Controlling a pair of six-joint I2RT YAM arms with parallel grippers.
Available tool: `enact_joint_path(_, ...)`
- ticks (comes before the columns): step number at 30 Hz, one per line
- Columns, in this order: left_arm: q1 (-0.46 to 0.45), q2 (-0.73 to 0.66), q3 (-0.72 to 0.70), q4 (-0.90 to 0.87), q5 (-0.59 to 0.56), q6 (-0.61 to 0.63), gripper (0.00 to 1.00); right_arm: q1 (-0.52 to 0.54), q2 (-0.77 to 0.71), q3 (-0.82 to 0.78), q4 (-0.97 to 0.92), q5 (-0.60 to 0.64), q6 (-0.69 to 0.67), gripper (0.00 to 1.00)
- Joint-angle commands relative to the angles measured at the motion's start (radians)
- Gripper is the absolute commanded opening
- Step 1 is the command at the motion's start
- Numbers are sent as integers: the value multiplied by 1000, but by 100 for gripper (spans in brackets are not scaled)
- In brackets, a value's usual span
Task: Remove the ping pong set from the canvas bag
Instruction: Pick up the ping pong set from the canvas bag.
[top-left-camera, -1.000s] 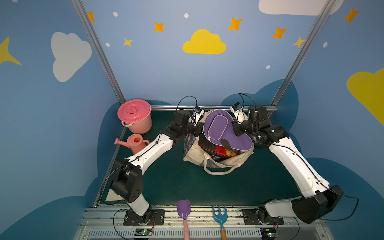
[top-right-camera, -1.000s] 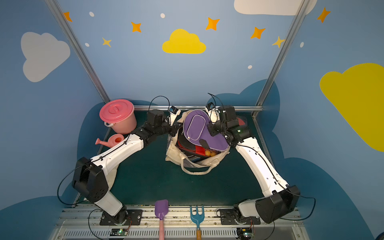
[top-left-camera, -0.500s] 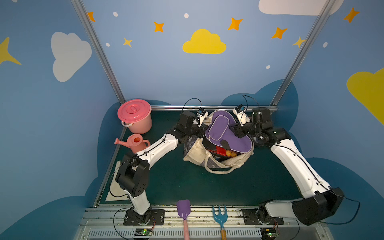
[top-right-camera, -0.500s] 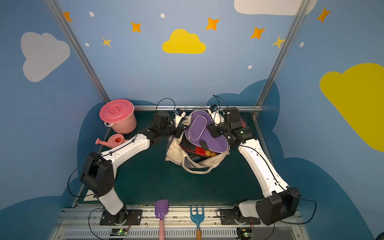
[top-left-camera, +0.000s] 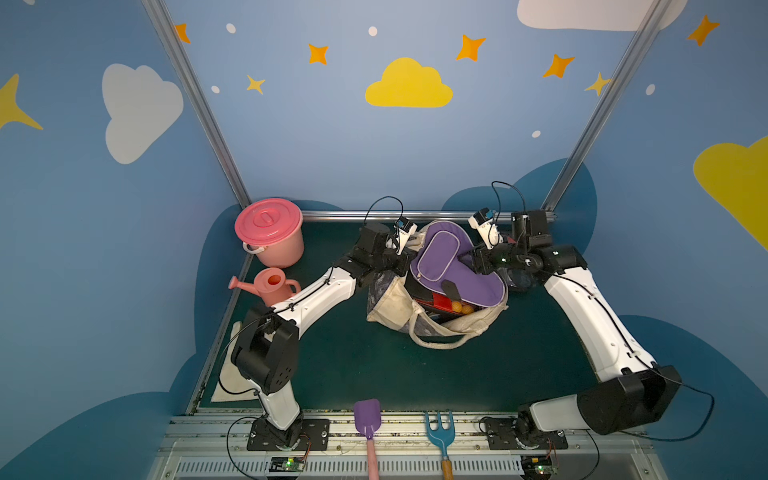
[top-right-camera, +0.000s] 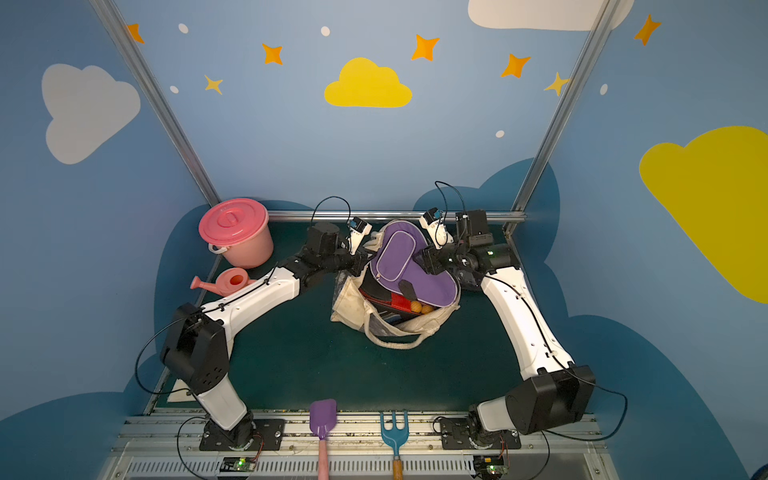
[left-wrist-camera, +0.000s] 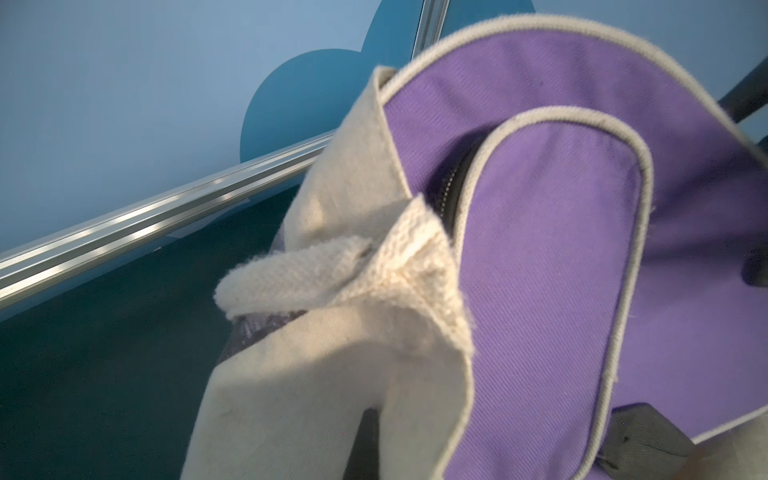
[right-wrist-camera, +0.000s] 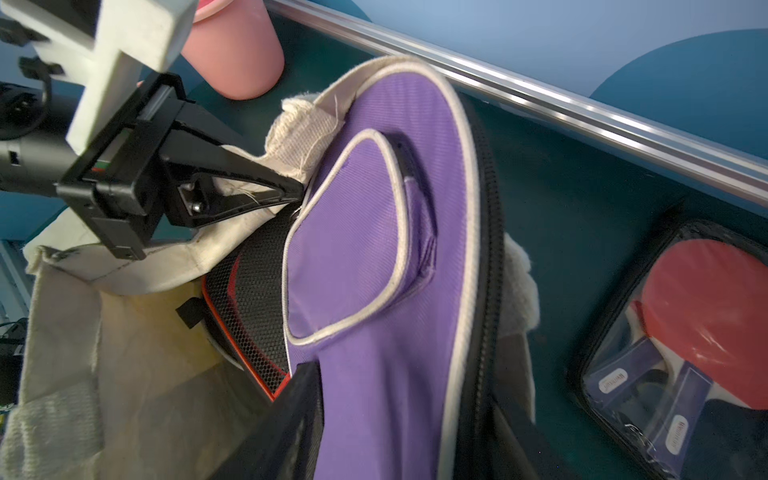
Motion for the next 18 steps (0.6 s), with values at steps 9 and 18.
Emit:
enact_joint_path(9,-29,-37,-12,51,63,37,4,-14,133,94,-130,-81,30,56)
enact_joint_path(18,-22,-92,-56,56,-57,60,4,-30,117,146,-184,-174,28,0)
